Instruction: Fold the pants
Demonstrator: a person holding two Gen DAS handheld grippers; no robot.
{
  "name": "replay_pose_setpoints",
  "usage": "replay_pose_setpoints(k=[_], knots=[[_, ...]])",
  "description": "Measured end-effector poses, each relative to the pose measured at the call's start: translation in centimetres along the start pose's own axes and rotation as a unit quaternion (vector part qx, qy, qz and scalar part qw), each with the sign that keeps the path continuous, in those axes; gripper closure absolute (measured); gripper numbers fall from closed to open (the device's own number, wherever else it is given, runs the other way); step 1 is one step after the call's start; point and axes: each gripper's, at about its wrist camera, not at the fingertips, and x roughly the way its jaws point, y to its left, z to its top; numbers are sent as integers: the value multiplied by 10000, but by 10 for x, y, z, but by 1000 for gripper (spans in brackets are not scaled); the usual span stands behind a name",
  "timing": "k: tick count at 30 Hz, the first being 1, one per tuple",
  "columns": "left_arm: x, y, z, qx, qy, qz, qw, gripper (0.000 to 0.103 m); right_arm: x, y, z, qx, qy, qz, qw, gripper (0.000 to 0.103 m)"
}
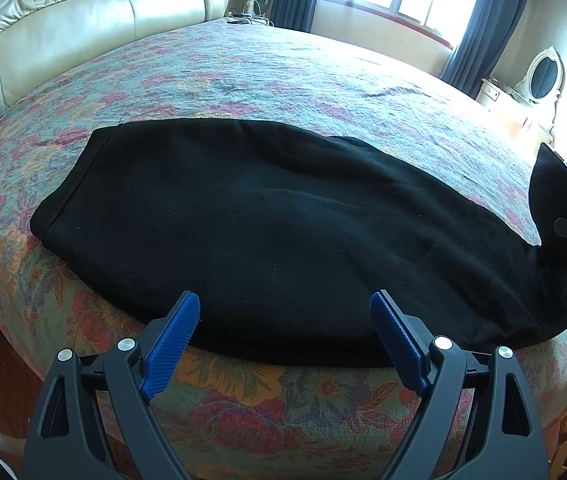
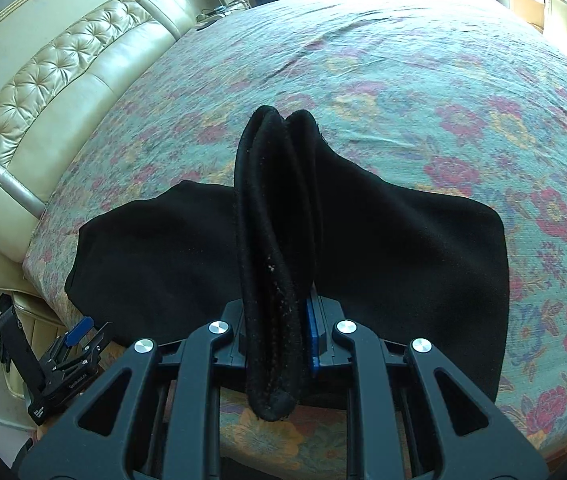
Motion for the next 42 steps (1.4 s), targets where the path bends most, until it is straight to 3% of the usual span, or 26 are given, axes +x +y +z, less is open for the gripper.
replay_pose_setpoints(k=[14, 20, 25, 33, 39, 42], knots=[[3, 5, 0, -132, 80, -21, 9999, 17, 86, 41, -16, -306, 648, -460, 9964, 79], [5, 8, 1, -165, 109, -7, 9998, 17, 97, 54, -20, -340, 703, -330, 9964, 49], [6, 9, 0, -181, 118, 0, 9998, 17, 99, 59, -27, -126, 709, 186, 9972, 36], [6, 9, 0, -182, 118, 9, 9998, 17, 101, 64, -39, 82, 650, 651, 9957, 25], [8, 12, -1, -163, 131, 35, 9998, 17, 96, 61, -43, 105, 568, 980, 9935, 23], [8, 17, 0, -215, 125, 52, 9997, 17, 81, 49, -43, 537, 252, 1414, 9882, 27]])
